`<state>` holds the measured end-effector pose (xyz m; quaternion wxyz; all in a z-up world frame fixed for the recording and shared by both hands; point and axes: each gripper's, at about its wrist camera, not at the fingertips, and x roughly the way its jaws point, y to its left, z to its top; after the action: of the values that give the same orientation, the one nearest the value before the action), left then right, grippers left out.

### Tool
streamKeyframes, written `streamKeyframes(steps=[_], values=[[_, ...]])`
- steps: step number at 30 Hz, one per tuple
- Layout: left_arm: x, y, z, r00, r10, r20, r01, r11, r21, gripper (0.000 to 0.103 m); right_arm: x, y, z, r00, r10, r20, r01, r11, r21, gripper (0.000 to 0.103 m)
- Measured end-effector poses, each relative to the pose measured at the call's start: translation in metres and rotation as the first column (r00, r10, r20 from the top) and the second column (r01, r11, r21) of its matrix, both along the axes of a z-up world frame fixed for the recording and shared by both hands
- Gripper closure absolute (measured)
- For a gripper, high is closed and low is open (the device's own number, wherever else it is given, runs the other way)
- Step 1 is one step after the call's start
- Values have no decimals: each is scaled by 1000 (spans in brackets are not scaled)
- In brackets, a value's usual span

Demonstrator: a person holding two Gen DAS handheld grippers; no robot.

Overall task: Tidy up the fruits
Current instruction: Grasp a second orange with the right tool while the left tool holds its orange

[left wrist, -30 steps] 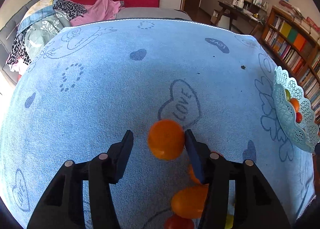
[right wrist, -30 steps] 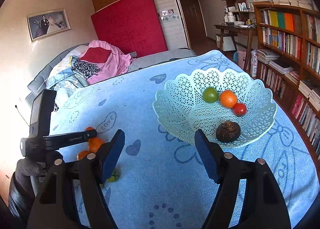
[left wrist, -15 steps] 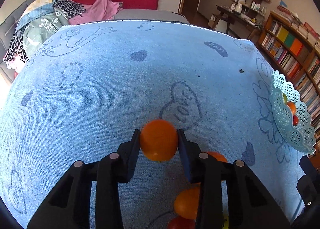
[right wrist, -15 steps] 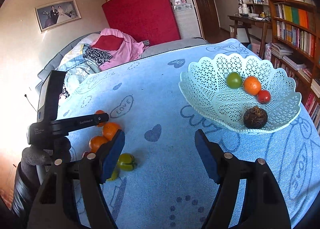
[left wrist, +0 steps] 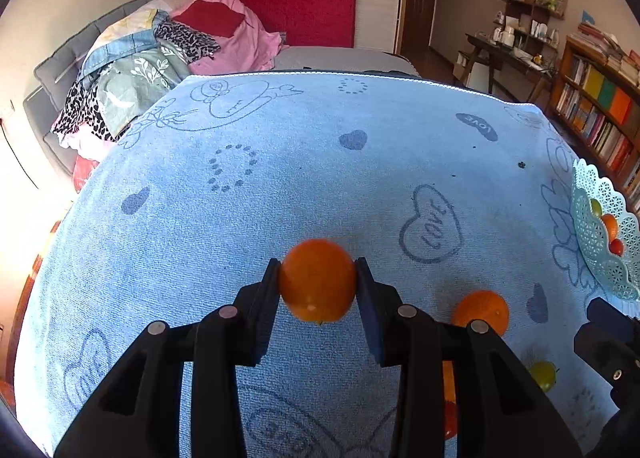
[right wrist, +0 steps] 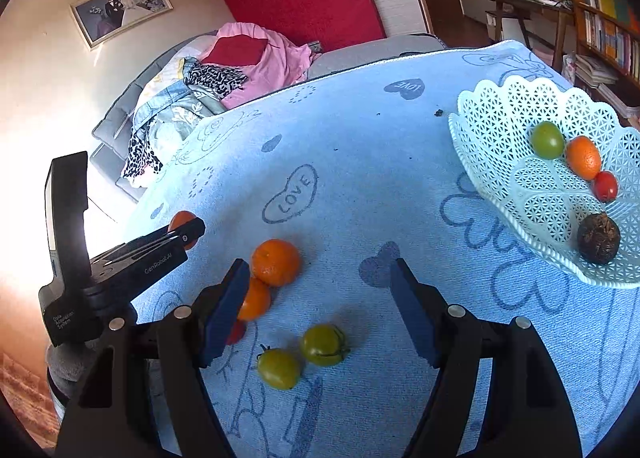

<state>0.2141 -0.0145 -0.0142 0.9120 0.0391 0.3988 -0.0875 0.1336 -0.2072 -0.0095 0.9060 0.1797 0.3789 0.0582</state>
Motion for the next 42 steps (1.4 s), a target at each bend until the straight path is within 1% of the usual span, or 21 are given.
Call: streamKeyframes(steps=[3,9,21,24,26,29,33,36,38,42], values=[[-5,8,1,1000,12,11,-13,1000,1,66,14,11,1,1000,17,-15,-17,1000,8,29],[-12,21,3,999,40,21,-39,999,-12,66,40,27,-1,998,14,-55,-12,999,34,29],[-16,34,8,997,70,24,-69,997,-40,66,67,48,-17,992,-13,-129,5,998,-64,29],[-16,35,9,997,73,25,-72,996,-44,66,70,53,-21,990,-8,-139,-5,996,-90,31],[-16,36,9,997,74,25,-72,996,-45,66,72,57,-24,989,-2,-147,-15,994,-112,37],[-16,35,10,997,74,28,-73,996,-44,66,75,60,-29,986,1,-168,-23,991,-131,40],[-15,37,10,996,84,25,-82,995,-48,66,78,62,-35,983,2,-186,-30,989,-148,41],[-15,37,9,996,84,23,-83,995,-47,66,78,63,-36,983,1,-184,-32,986,-166,43],[-15,37,9,996,81,23,-80,996,-46,66,77,64,-37,983,-4,-183,-30,983,-180,48],[-15,36,7,997,77,19,-76,996,-44,66,76,64,-37,984,-6,-179,-30,980,-197,55]])
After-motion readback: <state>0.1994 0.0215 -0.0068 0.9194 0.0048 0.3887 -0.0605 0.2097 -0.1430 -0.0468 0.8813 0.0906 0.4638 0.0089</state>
